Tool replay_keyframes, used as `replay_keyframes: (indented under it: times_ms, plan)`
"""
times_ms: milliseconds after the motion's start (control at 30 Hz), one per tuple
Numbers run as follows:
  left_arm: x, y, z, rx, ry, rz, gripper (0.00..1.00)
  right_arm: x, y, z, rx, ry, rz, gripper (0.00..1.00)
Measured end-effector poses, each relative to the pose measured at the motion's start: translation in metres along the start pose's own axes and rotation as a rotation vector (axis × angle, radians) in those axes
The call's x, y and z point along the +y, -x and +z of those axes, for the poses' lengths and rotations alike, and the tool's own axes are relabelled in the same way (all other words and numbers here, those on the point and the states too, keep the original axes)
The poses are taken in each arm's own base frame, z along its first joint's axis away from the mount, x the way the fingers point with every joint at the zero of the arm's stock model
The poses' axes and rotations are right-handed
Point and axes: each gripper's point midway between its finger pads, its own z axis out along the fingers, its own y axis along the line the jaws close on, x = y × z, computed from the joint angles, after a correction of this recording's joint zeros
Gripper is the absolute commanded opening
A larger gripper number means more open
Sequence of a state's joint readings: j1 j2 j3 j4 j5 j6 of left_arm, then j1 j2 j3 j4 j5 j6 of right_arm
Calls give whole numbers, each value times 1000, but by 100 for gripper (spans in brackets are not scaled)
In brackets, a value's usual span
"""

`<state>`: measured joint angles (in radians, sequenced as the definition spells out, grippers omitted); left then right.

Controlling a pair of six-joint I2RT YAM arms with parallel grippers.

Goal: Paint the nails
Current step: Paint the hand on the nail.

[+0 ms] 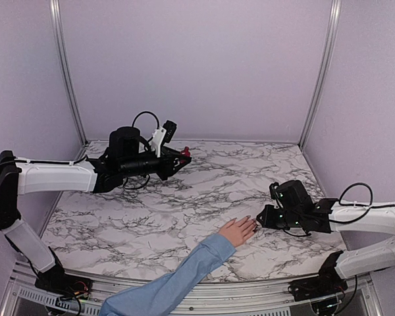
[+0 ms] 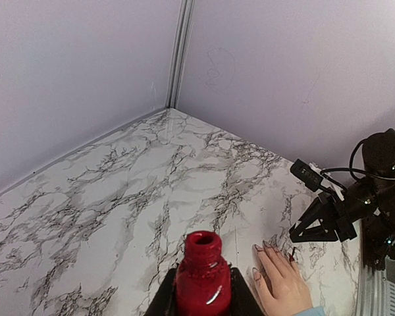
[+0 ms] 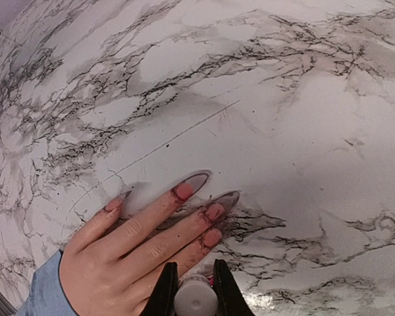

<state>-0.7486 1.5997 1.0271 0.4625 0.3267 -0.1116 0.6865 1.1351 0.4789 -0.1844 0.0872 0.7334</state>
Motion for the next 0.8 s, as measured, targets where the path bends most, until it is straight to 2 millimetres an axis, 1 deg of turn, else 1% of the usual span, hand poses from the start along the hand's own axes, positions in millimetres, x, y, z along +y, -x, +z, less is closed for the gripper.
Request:
replay_keyframes:
  times_ms: [800]
  plan:
    - [1,0,0,-1,7,0,0,-4,-1,0,1,-21,-1,0]
